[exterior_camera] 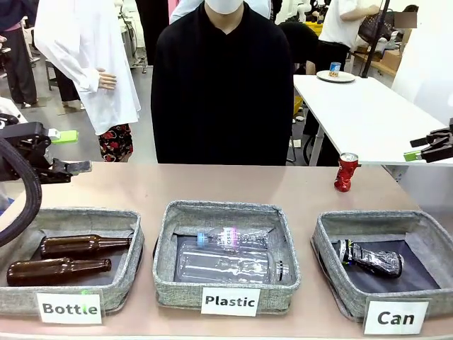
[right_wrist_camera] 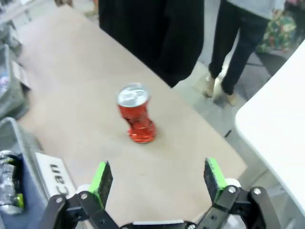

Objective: Sort the can waste into the basket.
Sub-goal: Pick up the can waste from the table and place it in the right Fabric basket.

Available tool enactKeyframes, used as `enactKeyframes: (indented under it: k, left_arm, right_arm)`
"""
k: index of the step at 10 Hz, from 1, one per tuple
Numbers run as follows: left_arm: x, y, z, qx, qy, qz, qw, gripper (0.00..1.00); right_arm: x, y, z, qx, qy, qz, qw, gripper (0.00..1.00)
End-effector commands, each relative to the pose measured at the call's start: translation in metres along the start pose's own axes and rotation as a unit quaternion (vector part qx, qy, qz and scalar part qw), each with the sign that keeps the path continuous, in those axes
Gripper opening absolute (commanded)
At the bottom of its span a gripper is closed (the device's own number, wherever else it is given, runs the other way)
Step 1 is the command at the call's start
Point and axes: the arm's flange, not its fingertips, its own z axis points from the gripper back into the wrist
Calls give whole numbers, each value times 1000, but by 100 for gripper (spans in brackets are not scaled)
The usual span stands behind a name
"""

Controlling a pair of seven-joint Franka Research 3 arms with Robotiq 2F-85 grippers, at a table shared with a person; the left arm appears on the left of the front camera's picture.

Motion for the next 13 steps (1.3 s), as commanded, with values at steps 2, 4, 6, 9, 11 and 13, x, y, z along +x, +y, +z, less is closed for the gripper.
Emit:
enactKeyframes:
  k: [2,4,6,9,11,13]
  left_arm:
    - [2,-2,0,-1,-3,5,1000,100]
    - [2,-2,0,-1,-3,5,1000,100]
    - [2,-2,0,-1,-3,5,1000,100]
    - [2,-2,0,-1,-3,5,1000,100]
    - [2,-2,0,-1,-3,5,1000,100]
    - [2,-2,0,-1,-3,5,1000,100]
  right_arm:
    - [-20,-27,-34,35,-40,83,995,100]
    - [-38,-34,-59,68,-27,109,991,100]
    - [-46,-33,-93,81,-33,110,990,100]
    - [-51,-34,-128,89,-59,102,989,100]
    - [-53,-35,-146,93,-56,94,990,100]
    - [-52,-33,-160,99,-64,91,989,100]
